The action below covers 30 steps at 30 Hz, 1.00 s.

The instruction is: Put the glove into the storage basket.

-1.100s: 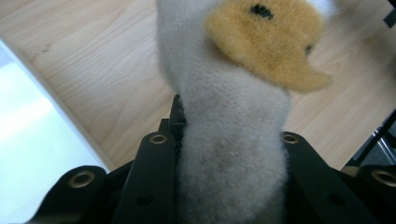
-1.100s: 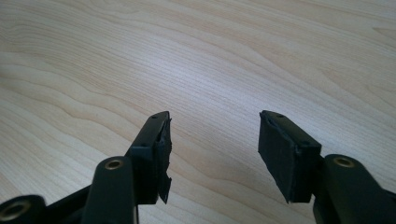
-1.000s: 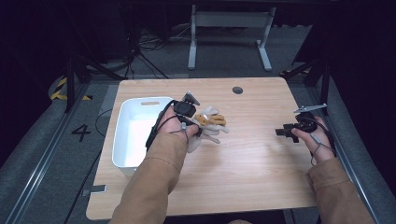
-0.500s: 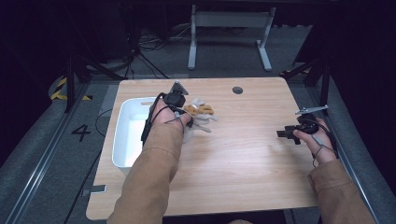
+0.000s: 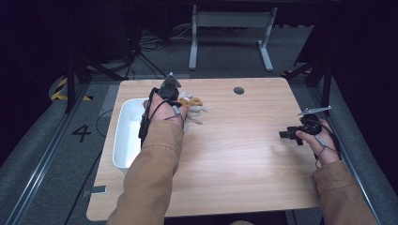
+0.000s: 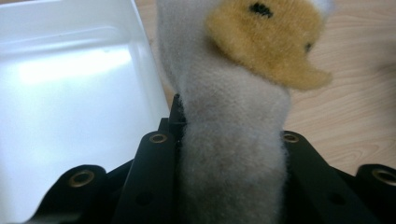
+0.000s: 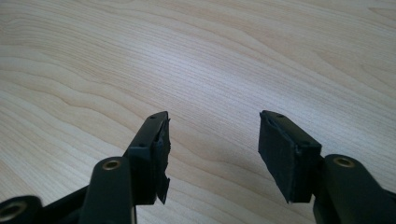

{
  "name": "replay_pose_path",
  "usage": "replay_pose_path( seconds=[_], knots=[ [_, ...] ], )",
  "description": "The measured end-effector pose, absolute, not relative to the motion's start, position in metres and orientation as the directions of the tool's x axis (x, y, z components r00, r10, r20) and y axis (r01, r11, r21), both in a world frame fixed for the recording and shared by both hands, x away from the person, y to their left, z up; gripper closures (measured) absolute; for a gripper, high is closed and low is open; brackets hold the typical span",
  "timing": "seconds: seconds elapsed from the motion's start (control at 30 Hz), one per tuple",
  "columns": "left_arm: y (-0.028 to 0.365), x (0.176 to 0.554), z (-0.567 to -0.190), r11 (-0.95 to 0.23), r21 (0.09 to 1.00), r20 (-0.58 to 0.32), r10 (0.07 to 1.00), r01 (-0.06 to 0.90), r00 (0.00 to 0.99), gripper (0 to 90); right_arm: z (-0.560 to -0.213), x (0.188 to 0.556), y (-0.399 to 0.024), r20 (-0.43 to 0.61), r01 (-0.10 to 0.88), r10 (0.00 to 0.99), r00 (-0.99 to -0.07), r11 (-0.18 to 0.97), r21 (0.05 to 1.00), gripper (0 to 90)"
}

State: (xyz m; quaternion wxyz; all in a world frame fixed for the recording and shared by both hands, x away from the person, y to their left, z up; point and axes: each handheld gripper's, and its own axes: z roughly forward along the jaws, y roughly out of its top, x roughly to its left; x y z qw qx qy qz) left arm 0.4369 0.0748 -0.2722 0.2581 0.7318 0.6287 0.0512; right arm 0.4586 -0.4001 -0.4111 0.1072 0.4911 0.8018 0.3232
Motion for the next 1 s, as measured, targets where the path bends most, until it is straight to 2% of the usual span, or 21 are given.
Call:
replay_pose_path(
  seconds=[0.6, 1.0],
  knots=[
    [0.111, 0.435, -0.277, 0.073, 0.442, -0.312, 0.947, 0.894, 0.077, 71.7, -0.41, 0.462, -0.399, 0.153, 0.721, 0.855, -0.495, 0.306, 0.621, 43.8],
    [0.14, 0.432, -0.281, 0.157, 0.439, -0.314, 0.949, 0.885, -0.012, 71.6, -0.409, 0.468, -0.396, 0.155, 0.72, 0.851, -0.501, 0.311, 0.62, 43.7]
  ],
)
